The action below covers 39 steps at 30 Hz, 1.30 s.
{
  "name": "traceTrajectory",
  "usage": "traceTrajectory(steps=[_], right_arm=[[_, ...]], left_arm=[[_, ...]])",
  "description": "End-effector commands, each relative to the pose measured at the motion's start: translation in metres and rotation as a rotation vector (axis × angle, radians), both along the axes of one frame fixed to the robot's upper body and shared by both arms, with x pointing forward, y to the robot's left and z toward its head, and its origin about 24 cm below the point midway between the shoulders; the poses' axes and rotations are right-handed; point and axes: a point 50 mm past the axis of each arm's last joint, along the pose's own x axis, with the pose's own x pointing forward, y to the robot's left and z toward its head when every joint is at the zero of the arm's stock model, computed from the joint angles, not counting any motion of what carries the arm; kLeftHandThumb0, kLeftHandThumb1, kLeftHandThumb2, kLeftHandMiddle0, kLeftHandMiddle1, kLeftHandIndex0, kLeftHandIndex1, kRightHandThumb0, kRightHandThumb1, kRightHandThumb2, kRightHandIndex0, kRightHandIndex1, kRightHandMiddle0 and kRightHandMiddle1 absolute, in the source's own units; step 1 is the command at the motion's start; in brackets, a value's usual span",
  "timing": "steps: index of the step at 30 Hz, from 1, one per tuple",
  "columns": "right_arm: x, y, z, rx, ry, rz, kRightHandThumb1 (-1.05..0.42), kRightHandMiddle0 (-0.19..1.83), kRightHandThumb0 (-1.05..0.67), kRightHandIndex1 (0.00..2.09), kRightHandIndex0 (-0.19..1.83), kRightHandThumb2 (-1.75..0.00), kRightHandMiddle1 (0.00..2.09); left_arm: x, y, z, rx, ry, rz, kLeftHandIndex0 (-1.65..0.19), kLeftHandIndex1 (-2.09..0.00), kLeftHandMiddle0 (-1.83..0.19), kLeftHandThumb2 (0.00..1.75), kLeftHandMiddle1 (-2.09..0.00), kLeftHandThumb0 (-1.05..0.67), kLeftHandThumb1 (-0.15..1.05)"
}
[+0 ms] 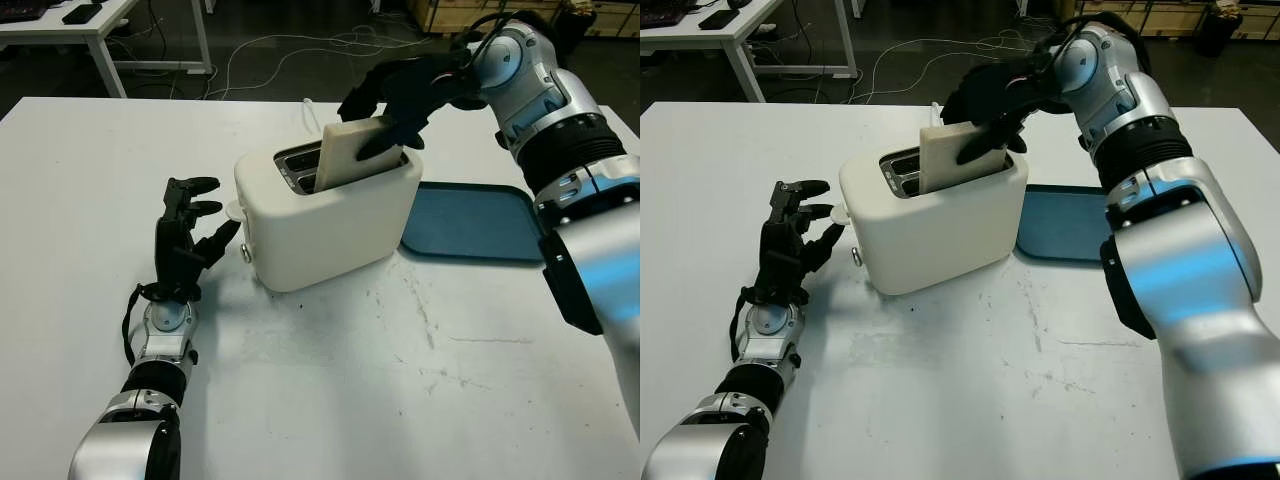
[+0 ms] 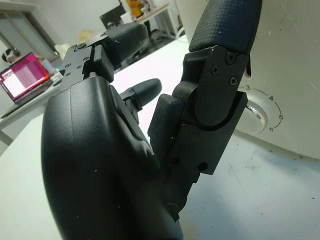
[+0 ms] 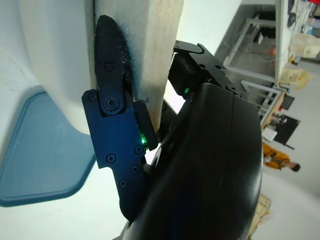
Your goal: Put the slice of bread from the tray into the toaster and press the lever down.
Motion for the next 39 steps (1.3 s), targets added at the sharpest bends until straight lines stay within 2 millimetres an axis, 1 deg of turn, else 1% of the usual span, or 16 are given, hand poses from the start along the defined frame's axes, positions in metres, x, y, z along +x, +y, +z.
traceTrajectory(steps=[1,2,4,6,7,12,16,18,22,26,28,30,33,35,38,39], right_arm=[[-0.002,0.000,0.001,-0.056,-0.025,0.037,-0.92,0.52,-0.93,1.36,0.23,-0.19,0.80],[-0.003,0.000,0.002,-0.068,-0.032,0.042,-0.92,0.57,-0.95,1.22,0.19,-0.18,0.56],[-0.003,0.000,0.002,-0.071,-0.043,0.044,-0.92,0.59,-0.94,1.07,0.07,-0.13,0.24],[-0.003,-0.001,0.002,-0.062,-0.067,0.042,-0.92,0.58,-0.94,1.09,0.02,-0.10,0.13],[-0.003,-0.001,0.003,-0.060,-0.079,0.041,-0.92,0.57,-0.95,1.01,0.01,-0.07,0.09],[-0.003,-0.003,0.006,-0.049,-0.145,0.040,-0.92,0.50,-0.95,0.66,0.00,-0.05,0.02],[-0.004,-0.006,0.009,-0.024,-0.193,0.033,-0.92,0.45,-0.96,0.50,0.00,-0.03,0.01],[-0.003,-0.008,0.011,0.013,-0.222,0.022,-0.91,0.45,-0.93,0.54,0.00,-0.02,0.01],[-0.005,-0.017,0.019,0.216,-0.378,-0.023,-0.89,0.55,-0.84,0.73,0.13,-0.01,0.04],[-0.013,-0.041,0.018,0.469,-0.608,-0.103,-0.89,0.72,-0.67,0.82,0.37,0.00,0.09],[-0.019,-0.059,0.007,0.586,-0.697,-0.163,-0.90,0.78,-0.60,0.72,0.51,0.00,0.09],[-0.024,-0.077,-0.012,0.676,-0.729,-0.245,-0.91,0.80,-0.54,0.52,0.64,0.00,0.05],[-0.035,-0.100,-0.053,0.781,-0.724,-0.387,-0.92,0.83,-0.51,0.40,0.81,-0.01,0.03],[-0.048,-0.111,-0.084,0.829,-0.710,-0.477,-0.92,0.84,-0.45,0.31,0.85,-0.01,0.02],[-0.070,-0.123,-0.130,0.888,-0.624,-0.612,-0.92,0.81,-0.42,0.21,0.91,-0.03,0.00],[-0.076,-0.126,-0.141,0.899,-0.599,-0.645,-0.92,0.79,-0.42,0.18,0.91,-0.05,0.00]], left_arm=[[0.004,-0.004,0.007,-0.001,-0.033,-0.010,0.00,-1.38,0.00,0.17,-1.50,-1.05,0.92],[0.004,-0.004,0.007,-0.003,-0.033,-0.011,0.00,-1.38,0.00,0.17,-1.50,-1.05,0.92],[0.004,-0.004,0.006,-0.006,-0.033,-0.014,0.00,-1.38,0.00,0.16,-1.50,-1.04,0.92],[0.004,-0.004,0.006,-0.005,-0.032,-0.013,0.00,-1.38,0.00,0.16,-1.50,-1.05,0.92],[0.004,-0.004,0.006,-0.003,-0.032,-0.012,0.00,-1.38,0.00,0.17,-1.50,-1.05,0.92],[0.003,-0.003,0.006,0.005,-0.033,-0.009,0.00,-1.38,0.00,0.18,-1.50,-1.05,0.92],[0.004,-0.004,0.006,0.004,-0.030,-0.008,0.00,-1.39,0.00,0.17,-1.51,-1.05,0.92],[0.004,-0.004,0.006,-0.002,-0.026,-0.010,0.00,-1.39,0.00,0.17,-1.51,-1.05,0.92],[0.004,-0.004,0.007,0.014,-0.032,-0.019,0.00,-1.38,0.00,0.17,-1.50,-1.05,0.92],[0.003,0.001,0.009,0.034,-0.042,-0.022,0.00,-1.34,0.00,0.18,-1.46,-1.04,0.92],[0.003,0.006,0.012,0.062,-0.051,-0.027,0.00,-1.29,0.00,0.18,-1.42,-1.03,0.92],[0.003,0.012,0.015,0.102,-0.060,-0.022,0.00,-1.25,0.00,0.18,-1.39,-1.04,0.92],[0.003,0.025,0.024,0.176,-0.092,-0.029,0.00,-1.21,0.00,0.17,-1.36,-1.01,0.92],[0.003,0.034,0.032,0.257,-0.112,-0.018,0.00,-1.18,0.00,0.18,-1.34,-1.00,0.92],[0.007,0.045,0.043,0.432,-0.124,0.022,0.00,-1.17,0.00,0.21,-1.38,-1.01,0.92],[0.008,0.047,0.046,0.492,-0.126,0.032,0.00,-1.15,0.00,0.25,-1.40,-1.02,0.92]])
